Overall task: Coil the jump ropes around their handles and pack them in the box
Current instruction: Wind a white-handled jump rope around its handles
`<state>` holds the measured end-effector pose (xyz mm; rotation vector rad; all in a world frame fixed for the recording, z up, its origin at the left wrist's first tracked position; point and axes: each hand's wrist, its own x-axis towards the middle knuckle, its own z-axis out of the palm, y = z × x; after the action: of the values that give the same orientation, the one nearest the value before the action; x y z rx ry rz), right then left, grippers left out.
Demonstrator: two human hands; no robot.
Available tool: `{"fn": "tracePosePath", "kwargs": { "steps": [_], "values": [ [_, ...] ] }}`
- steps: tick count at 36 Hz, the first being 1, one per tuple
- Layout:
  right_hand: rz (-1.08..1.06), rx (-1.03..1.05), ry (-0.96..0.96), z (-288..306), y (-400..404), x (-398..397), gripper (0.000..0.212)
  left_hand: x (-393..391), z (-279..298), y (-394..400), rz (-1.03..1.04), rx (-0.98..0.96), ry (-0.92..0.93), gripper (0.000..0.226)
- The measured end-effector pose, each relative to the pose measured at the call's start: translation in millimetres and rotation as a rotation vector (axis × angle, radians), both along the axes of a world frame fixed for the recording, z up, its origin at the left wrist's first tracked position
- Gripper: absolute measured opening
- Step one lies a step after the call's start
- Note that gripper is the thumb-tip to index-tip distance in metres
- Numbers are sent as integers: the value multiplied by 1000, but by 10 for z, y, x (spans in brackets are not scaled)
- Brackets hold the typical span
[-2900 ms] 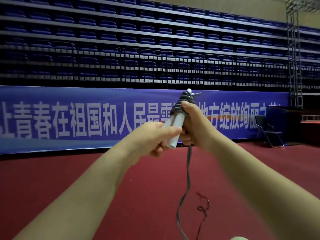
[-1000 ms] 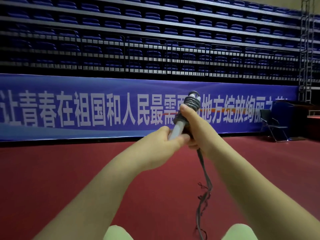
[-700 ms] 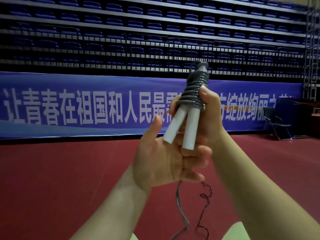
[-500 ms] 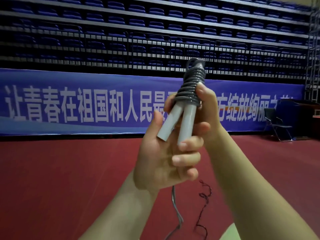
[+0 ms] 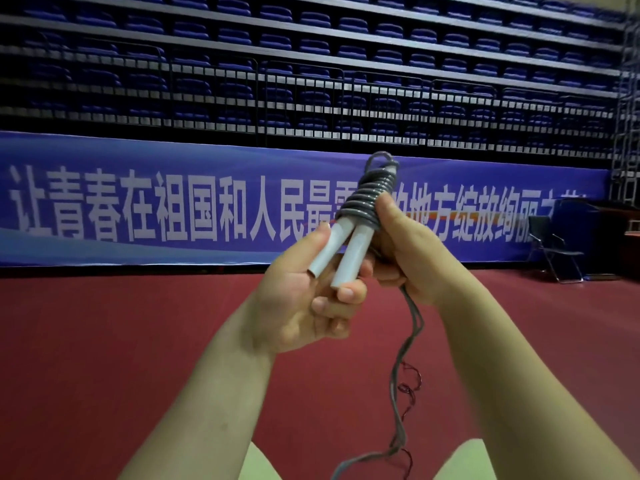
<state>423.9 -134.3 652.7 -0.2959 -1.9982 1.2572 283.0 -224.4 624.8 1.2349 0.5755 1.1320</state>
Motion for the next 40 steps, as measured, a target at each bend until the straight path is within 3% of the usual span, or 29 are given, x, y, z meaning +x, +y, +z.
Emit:
{"fn": "tracePosePath", "kwargs": {
  "steps": [4, 7, 11, 15, 18, 20, 24, 27, 30, 33, 36, 38, 40],
  "values": [
    [-216, 62, -86, -125, 45, 10, 67, 60, -5, -7, 390, 75, 329, 58],
    [-354, 87, -108, -222, 18, -16, 62, 89, -61, 25, 517, 106, 483, 53],
    [-500, 171, -58, -320, -53, -60, 63, 73, -171, 79, 566, 130, 524, 53],
    [-550, 160, -162, -359, -41, -46, 66, 13, -268, 127, 625, 134, 557, 54],
    [-543, 108, -186, -403, -30, 11, 63, -44, -312, 159, 681, 195, 614, 22],
    [-523, 82, -179, -444, -17, 31, 55, -61, -326, 159, 696, 235, 638, 14],
    [-444, 39, -22, -511, -27, 42, 38, -9, -312, 122, 714, 307, 651, 16],
    [-368, -13, 111, -530, -44, 48, 28, 26, -287, 111, 714, 322, 631, 33],
    [-261, -118, 257, -531, -39, 50, 25, 20, -248, 82, 543, 309, 631, 44],
    [-80, -130, 344, -556, -3, 92, 52, -29, -254, 51, 159, 191, 416, 70],
    [79, -156, 381, -544, -33, 141, 59, 19, -305, 57, -215, 95, 177, 69],
    [177, -143, 374, -490, -95, 150, 72, 90, -336, 86, -371, 93, 68, 68],
    [167, -82, 353, -460, -103, 135, 66, 117, -334, 82, -469, 40, -50, 65]
  ]
}}
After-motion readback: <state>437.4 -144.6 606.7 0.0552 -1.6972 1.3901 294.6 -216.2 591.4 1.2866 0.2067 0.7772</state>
